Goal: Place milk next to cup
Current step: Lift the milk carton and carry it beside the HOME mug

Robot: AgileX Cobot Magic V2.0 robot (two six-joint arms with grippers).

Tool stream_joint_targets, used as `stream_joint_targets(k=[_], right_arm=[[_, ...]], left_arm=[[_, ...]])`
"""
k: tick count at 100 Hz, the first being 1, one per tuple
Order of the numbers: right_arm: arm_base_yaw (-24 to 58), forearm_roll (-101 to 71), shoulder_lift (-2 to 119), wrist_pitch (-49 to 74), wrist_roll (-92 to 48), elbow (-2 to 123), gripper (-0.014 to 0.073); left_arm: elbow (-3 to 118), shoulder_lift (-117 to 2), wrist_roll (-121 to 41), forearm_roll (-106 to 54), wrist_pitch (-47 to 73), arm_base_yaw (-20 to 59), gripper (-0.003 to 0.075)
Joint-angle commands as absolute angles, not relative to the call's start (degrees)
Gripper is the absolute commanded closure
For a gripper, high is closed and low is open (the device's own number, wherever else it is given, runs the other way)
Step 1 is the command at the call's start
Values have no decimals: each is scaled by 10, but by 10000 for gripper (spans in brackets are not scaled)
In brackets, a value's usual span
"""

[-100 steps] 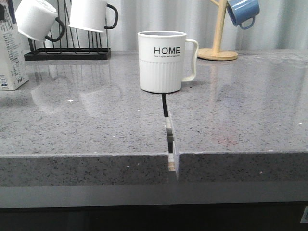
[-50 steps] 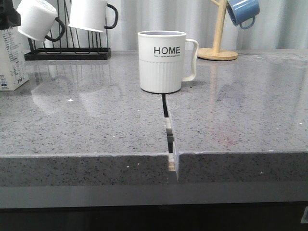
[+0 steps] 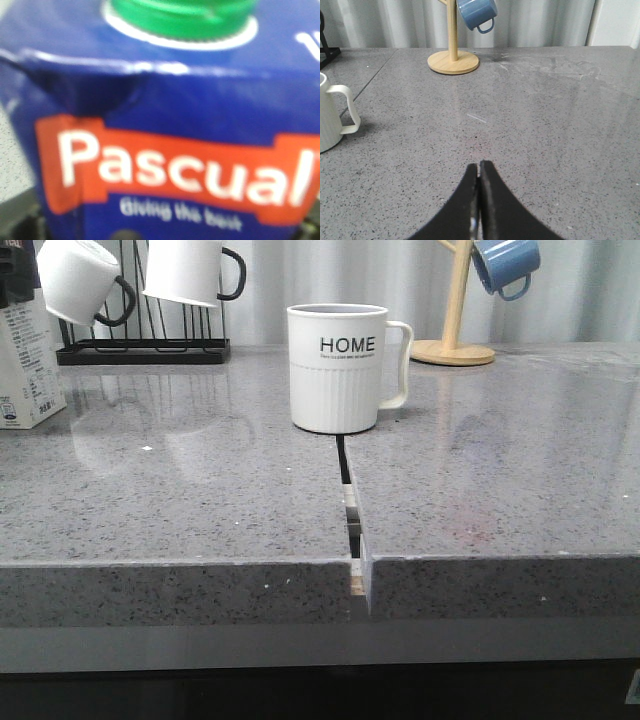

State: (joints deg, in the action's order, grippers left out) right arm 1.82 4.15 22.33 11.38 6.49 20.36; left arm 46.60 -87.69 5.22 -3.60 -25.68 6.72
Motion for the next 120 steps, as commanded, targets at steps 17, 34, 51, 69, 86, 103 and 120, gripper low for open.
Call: stream_joint_targets(k=[17,34,51,69,86,103,120], right_arm=[[15,45,226,71,65,219,715],[15,45,226,71,65,219,715],[15,45,226,71,65,219,715],[15,45,226,71,65,219,715],[15,45,226,71,65,219,715],[15,45,226,71,65,219,715],[15,45,226,71,65,219,715]], left_arm=[[483,-860,52,-33,-338,71,409],[488,-845,52,-49,-339,87,409],[527,-834,39,-72,-319,118,409],[580,-834,-153,-263,-300,169,409],[604,-834,-344,-435,-344,243,409],[628,-834,-369,-472,-352,298,409],[641,-834,-373,-510,-386,335,409]])
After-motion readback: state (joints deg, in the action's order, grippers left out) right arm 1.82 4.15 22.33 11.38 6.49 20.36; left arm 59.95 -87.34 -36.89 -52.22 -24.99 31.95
